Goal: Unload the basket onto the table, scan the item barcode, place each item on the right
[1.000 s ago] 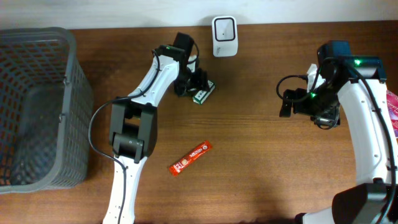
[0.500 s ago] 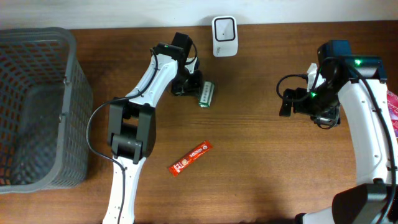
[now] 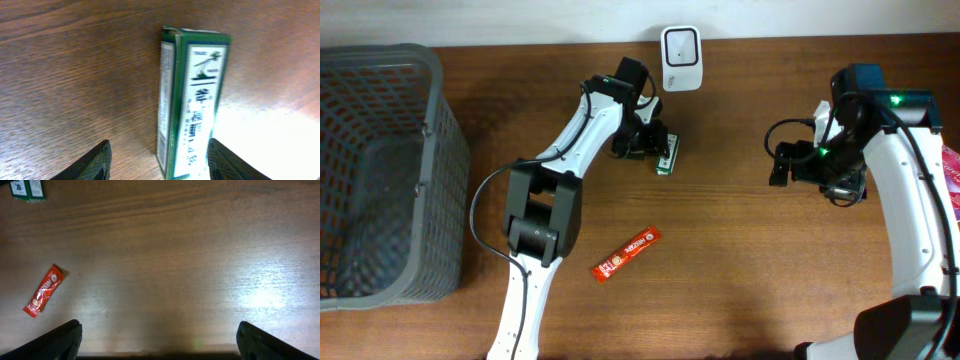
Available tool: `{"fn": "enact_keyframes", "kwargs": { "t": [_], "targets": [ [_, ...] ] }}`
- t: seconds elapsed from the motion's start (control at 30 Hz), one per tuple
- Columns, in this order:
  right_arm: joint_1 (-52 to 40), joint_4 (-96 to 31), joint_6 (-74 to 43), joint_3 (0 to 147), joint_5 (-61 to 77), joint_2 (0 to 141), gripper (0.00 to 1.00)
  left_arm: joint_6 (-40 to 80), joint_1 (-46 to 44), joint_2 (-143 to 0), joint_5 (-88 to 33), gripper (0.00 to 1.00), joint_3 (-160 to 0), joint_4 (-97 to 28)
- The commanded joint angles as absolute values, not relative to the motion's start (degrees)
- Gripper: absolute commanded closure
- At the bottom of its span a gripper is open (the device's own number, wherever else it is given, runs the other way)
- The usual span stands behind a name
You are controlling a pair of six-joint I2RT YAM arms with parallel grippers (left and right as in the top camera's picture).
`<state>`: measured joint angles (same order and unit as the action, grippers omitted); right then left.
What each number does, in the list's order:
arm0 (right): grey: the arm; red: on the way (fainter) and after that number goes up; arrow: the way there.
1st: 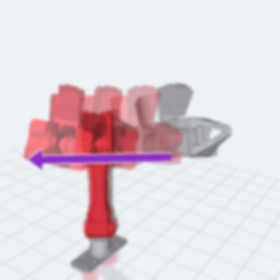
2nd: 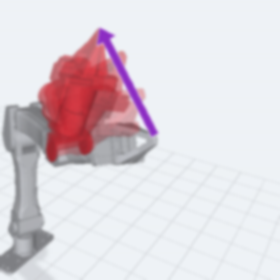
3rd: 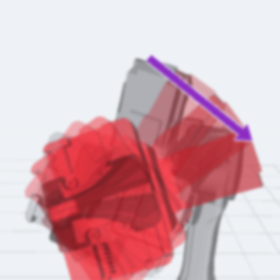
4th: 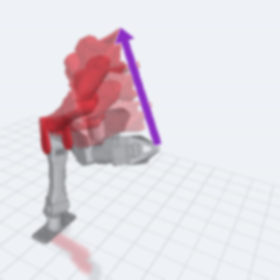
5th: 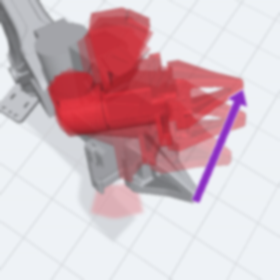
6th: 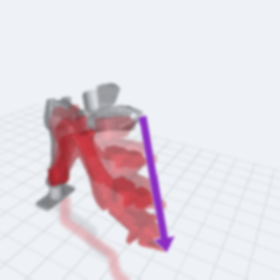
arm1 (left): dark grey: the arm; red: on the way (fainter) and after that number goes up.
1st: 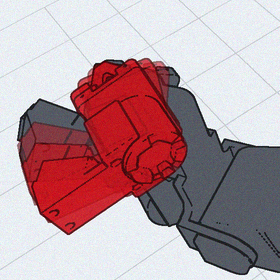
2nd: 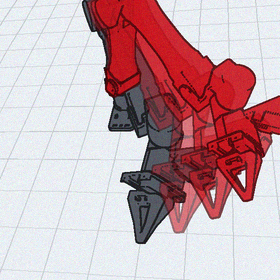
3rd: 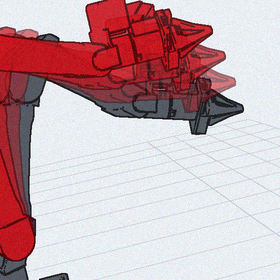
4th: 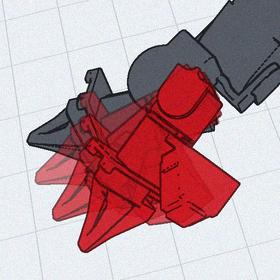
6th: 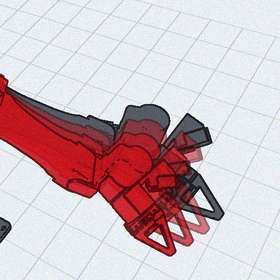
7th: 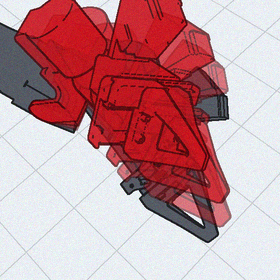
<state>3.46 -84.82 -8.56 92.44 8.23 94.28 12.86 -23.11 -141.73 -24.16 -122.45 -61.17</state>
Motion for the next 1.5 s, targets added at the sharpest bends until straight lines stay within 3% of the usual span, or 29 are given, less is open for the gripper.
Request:
{"fn": "enact_keyframes", "kwargs": {
  "t": [0.0, 0.13, 0.2, 0.37, 0.43, 0.47, 0.57, 0.73, 0.77, 0.8, 0.83, 0.87, 0.93, 0.97, 1.03, 1.07, 1.1, 1.2, 1.23, 1.47],
  "targets": [
    [3.77, -83.31, -8.14, 93.25, 9.52, 93.32, 0.01, 9.54, -22.74, -139.61, -28.75, 0.4, -121.95, -60.75],
    [3.77, -82.26, -8.14, 93.17, 10.96, 93.38, 0.01, 9.61, -24.27, -139.81, -28.27, 0.51, -121.95, -58.67],
    [3.77, -82.83, -7.73, 93.17, 10.94, 93.38, 0.01, 14.11, -24.6, -139.81, -22.2, 0.53, -121.95, -57.58],
    [3.77, -82.91, -7.75, 93.17, 10.96, 93.38, 0.01, 14.13, -24.88, -140.94, -22.04, 0.61, -121.1, -56.62],
    [3.77, -82.94, -7.75, 93.17, 10.96, 93.38, 0.01, 14.13, -25.04, -141.78, -22.04, 0.73, -121.03, -56.6],
    [3.77, -82.94, -7.75, 93.17, 10.98, 93.38, 0.01, 14.11, -25.02, -141.78, -22.0, 0.84, -121.03, -56.6],
    [3.77, -82.94, -7.75, 93.17, 10.96, 93.38, 0.01, 14.04, -24.6, -141.75, -21.17, 0.96, -121.12, -56.73],
    [3.77, -82.89, -7.73, 93.17, 10.96, 93.38, 0.01, 14.06, -24.99, -141.75, -21.17, 1.0, -121.12, -57.49],
    [3.77, -82.89, -7.75, 93.17, 10.96, 93.38, 0.01, 14.06, -24.99, -141.75, -21.12, 0.96, -121.12, -57.47],
    [3.77, -82.78, -7.75, 93.17, 10.98, 93.38, 0.01, 14.06, -24.97, -141.75, -21.15, 0.61, -121.12, -57.45],
    [3.77, -82.54, -7.75, 93.17, 10.98, 93.38, 0.01, 14.09, -24.97, -141.75, -21.17, 0.45, -121.12, -57.45],
    [3.77, -82.43, -7.75, 93.17, 10.98, 93.38, 0.01, 14.06, -24.97, -141.82, -21.17, 0.38, -121.1, -57.49],
    [3.77, -82.15, -7.75, 93.17, 10.98, 93.38, 0.01, 14.09, -25.23, -142.96, -22.61, 0.33, -121.1, -57.58],
    [3.77, -82.15, -7.75, 93.17, 10.98, 93.38, 0.01, 14.09, -25.3, -143.37, -23.57, 0.35, -121.1, -57.58],
    [3.77, -82.15, -7.75, 93.17, 10.98, 93.38, 0.01, 14.06, -25.41, -143.5, -24.18, 0.5, -121.1, -57.52],
    [3.77, -82.17, -7.75, 93.17, 10.96, 93.38, 0.01, 14.06, -25.41, -143.5, -24.18, 0.68, -121.1, -57.45],
    [3.77, -82.15, -7.75, 93.17, 10.96, 93.38, 0.01, 14.06, -25.41, -143.5, -24.16, 0.77, -121.1, -57.52],
    [3.77, -82.21, -7.73, 93.17, 10.96, 93.38, 0.01, 14.06, -25.41, -143.5, -24.16, 0.91, -121.1, -57.49],
    [3.77, -82.26, -7.73, 93.17, 10.96, 93.38, 0.01, 14.06, -25.41, -143.5, -24.16, 1.0, -121.1, -57.45],
    [3.77, -82.08, -7.75, 93.17, 10.98, 93.38, 0.01, 14.06, -25.34, -143.33, -15.14, 1.0, -126.61, -62.61]
  ]
}}
